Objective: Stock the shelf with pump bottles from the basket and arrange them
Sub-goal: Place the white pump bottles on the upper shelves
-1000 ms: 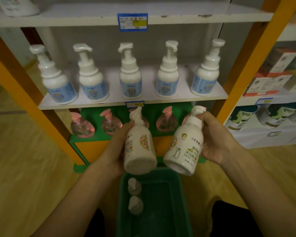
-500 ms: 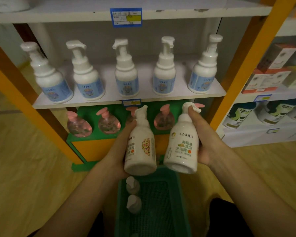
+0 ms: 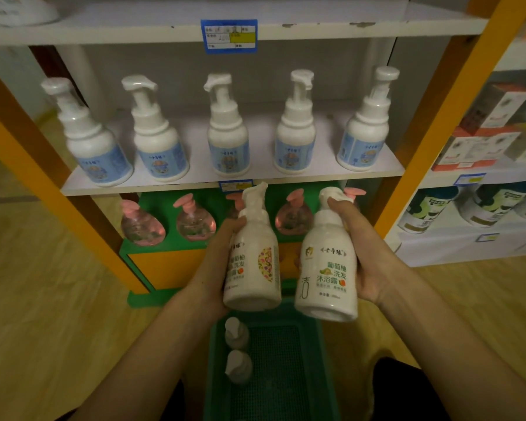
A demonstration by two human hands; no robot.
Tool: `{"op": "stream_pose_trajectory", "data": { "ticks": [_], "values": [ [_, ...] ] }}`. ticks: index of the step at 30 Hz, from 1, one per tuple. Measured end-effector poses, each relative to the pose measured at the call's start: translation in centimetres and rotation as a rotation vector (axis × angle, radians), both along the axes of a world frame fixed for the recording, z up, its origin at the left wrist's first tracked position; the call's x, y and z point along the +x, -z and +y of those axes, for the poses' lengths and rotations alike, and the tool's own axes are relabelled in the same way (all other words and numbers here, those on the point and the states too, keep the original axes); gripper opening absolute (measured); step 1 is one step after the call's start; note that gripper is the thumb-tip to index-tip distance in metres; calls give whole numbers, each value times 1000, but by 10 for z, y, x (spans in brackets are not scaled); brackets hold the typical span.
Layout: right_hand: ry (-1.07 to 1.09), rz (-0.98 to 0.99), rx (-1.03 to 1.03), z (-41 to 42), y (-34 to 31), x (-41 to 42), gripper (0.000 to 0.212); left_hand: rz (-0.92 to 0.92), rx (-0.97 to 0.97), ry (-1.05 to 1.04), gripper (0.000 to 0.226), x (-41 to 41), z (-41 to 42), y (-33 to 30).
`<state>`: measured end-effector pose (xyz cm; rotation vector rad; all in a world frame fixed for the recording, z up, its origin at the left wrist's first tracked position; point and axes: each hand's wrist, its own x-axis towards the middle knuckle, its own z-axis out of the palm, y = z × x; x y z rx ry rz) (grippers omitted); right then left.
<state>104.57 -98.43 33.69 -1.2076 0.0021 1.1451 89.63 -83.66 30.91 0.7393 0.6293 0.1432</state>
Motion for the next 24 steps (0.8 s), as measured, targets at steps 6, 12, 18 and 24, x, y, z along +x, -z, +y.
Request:
{"op": "stream_pose_trajectory", "data": {
  "ticks": [6,12,18,24],
  "values": [
    [-30,-24,108,0,-1,-6,34,-69,81,-27,34,1,-2,3],
    [-63,-68,210,5,-2,-8,37,-88,123,-56,41,0,-2,2],
    [-72,-84,181,11,-1,-11,41,-117,101,-83,44,-3,4,0],
    [-44,-47,145,15,-3,-23,37,-123,129,-132,51,-8,8,-3]
  ]
}}
